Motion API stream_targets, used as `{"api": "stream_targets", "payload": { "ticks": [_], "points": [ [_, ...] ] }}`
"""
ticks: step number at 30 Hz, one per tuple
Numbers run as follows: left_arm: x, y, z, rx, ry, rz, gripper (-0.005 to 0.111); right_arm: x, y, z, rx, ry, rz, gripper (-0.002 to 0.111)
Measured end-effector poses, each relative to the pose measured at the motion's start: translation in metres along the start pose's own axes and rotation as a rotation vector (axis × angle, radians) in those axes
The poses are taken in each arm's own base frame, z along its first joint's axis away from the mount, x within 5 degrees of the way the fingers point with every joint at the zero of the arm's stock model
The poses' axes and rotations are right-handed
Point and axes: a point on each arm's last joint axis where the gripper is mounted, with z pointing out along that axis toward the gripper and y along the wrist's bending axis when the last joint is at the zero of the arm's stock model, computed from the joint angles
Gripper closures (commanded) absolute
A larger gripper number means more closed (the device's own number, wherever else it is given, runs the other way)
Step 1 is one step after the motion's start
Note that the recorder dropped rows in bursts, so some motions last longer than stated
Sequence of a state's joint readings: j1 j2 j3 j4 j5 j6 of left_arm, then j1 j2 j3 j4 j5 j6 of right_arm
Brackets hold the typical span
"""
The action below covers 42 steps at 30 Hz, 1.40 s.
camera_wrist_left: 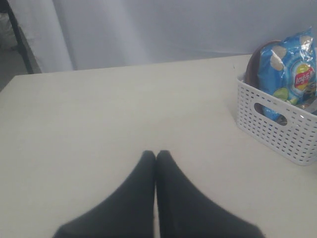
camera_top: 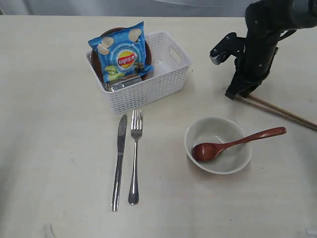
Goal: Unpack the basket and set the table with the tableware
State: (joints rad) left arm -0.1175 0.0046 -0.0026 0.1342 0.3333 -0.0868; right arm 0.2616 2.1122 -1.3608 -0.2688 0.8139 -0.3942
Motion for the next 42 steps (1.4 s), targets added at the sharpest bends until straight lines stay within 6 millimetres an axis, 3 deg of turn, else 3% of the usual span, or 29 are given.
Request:
{"api": "stream_targets", "payload": {
  "ticks": [21, 26, 42],
  "points": [
    [0.000, 0.000, 0.000, 0.000, 0.000, 0.000, 0.107, -0.001, 0.003, 0.010, -0.034, 0.038, 0.016, 0.089],
    [0.000, 0.000, 0.000, 0.000, 0.000, 0.000, 0.107, -0.002, 0.005, 0.010, -0.058, 0.029, -0.016, 0.108],
    [0.000, 0.000, 0.000, 0.000, 0.000, 0.000, 0.107, -0.002, 0.004, 0.006, -0.058, 0.015, -0.012, 0.109]
  ]
}}
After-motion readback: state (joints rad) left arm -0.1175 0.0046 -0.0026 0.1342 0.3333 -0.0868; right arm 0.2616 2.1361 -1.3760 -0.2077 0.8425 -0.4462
